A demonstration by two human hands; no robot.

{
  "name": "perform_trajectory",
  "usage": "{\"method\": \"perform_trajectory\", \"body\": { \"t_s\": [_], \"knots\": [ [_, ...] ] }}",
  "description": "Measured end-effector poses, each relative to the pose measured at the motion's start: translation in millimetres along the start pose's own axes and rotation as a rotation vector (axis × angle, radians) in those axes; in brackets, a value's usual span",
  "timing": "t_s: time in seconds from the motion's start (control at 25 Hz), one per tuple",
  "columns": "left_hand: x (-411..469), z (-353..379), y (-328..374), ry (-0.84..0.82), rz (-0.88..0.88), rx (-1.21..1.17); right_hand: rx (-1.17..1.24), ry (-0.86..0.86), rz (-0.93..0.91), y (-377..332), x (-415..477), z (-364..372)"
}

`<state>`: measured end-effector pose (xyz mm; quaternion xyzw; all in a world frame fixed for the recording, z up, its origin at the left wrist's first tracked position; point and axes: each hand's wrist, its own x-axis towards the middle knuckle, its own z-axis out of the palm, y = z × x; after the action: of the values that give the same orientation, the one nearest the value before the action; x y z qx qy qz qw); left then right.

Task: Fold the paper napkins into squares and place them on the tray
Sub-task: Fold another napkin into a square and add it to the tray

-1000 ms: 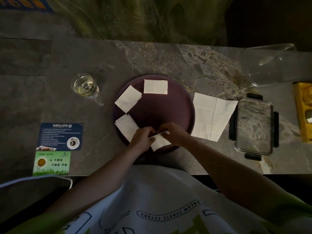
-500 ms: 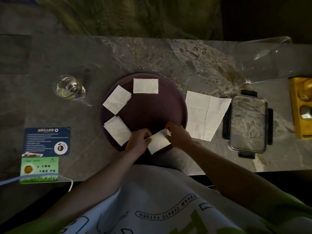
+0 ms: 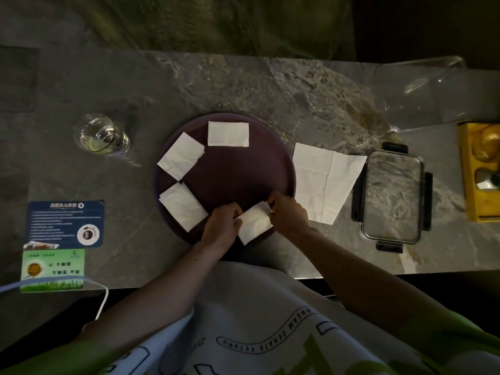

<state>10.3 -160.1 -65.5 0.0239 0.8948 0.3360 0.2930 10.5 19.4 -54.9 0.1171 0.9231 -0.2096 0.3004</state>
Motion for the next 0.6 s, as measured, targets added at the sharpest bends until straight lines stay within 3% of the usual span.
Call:
{"method": "perform_trajectory", "body": {
  "t_s": [0.12,0.44,0.6],
  "knots": [
    [-4,4,1,0.011,0.008,0.079,-0.01,0.017,0.001,1,-2,-2],
    [-6,11,-6,0.047,-0.028,0.027,0.058,0.044,-0.042,7,-10,1],
    [-5,8,7,0.163,0.009,-0.026,0.251,0.191,-0.05,15,-12,-4]
  ]
}}
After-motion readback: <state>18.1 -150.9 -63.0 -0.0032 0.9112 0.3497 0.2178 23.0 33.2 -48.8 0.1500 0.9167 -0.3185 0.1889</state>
